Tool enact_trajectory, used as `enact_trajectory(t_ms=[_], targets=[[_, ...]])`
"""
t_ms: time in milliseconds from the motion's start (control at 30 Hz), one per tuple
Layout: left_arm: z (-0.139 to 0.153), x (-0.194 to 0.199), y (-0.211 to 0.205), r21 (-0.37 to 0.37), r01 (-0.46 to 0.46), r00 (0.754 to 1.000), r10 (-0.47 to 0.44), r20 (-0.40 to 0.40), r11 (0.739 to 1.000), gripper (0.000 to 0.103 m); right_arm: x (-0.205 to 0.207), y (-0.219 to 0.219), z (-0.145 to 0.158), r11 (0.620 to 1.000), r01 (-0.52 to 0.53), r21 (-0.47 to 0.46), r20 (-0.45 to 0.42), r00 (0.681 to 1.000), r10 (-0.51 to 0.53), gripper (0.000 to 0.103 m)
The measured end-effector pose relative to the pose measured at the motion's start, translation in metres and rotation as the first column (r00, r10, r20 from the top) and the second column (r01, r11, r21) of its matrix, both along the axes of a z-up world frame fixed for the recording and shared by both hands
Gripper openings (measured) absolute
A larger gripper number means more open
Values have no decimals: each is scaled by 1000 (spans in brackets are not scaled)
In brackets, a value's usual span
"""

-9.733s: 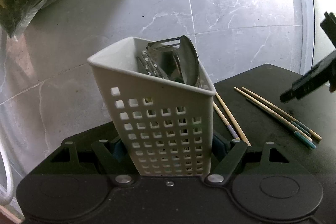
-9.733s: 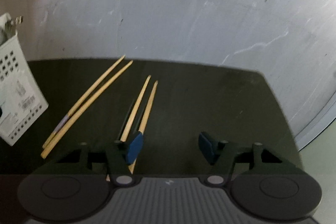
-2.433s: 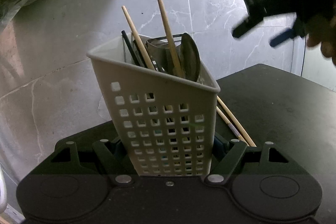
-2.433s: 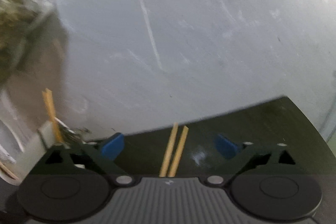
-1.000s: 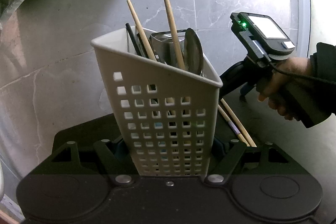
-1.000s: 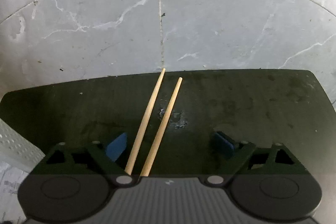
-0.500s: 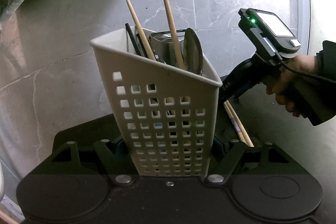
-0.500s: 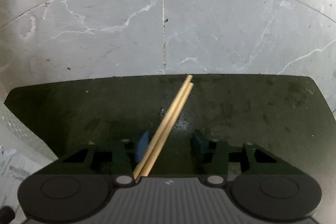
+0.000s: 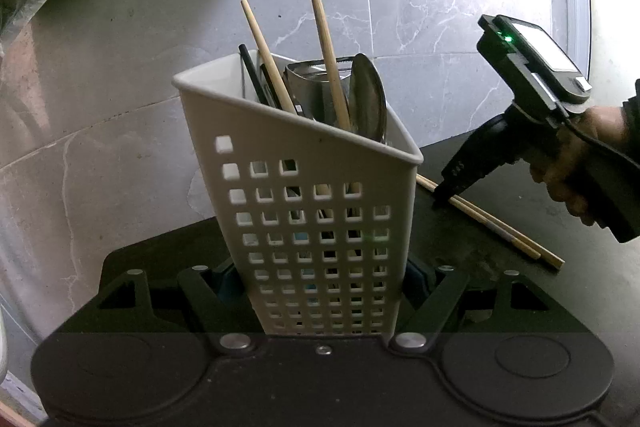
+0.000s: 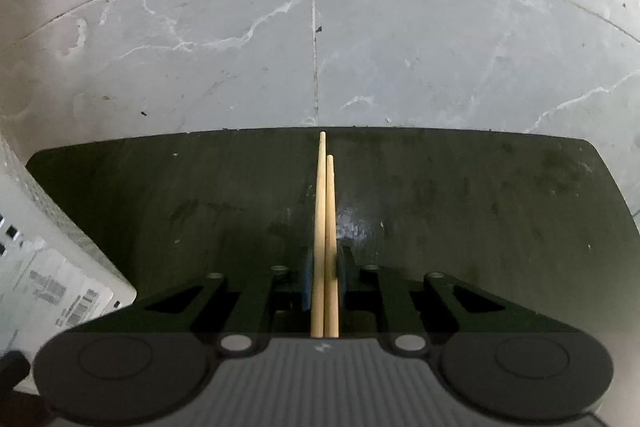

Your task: Organize utensils

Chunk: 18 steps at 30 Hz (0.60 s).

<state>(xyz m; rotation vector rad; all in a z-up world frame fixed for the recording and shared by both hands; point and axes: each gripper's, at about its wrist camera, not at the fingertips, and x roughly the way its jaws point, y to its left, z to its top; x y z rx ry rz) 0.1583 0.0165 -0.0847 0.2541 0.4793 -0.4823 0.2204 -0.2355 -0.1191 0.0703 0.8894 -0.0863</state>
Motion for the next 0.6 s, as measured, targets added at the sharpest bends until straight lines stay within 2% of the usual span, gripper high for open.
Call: enact_trajectory(t_ms=[233, 300, 400, 500, 600], targets=[[0, 0, 0, -1, -1, 1000, 1, -1, 1000, 78, -14, -7, 0, 998, 38, 60, 25, 999, -39, 12], [0, 0, 0, -2, -1, 1000, 1, -1, 1000, 78, -23, -12, 0, 993, 51, 103, 65, 996, -58, 0], [0, 0, 0, -3, -2, 1000, 2, -1, 1000, 78, -33, -14, 1, 991, 60, 118, 102, 992, -72, 0], [0, 0, 0, -2, -2, 1000, 2, -1, 1000, 78, -33, -14, -1, 993, 34, 115, 90, 995, -45, 0], [0, 0, 0, -1, -1, 1000, 1, 0, 1000, 78, -28, -14, 3, 991, 43, 129, 57, 997, -51, 8]])
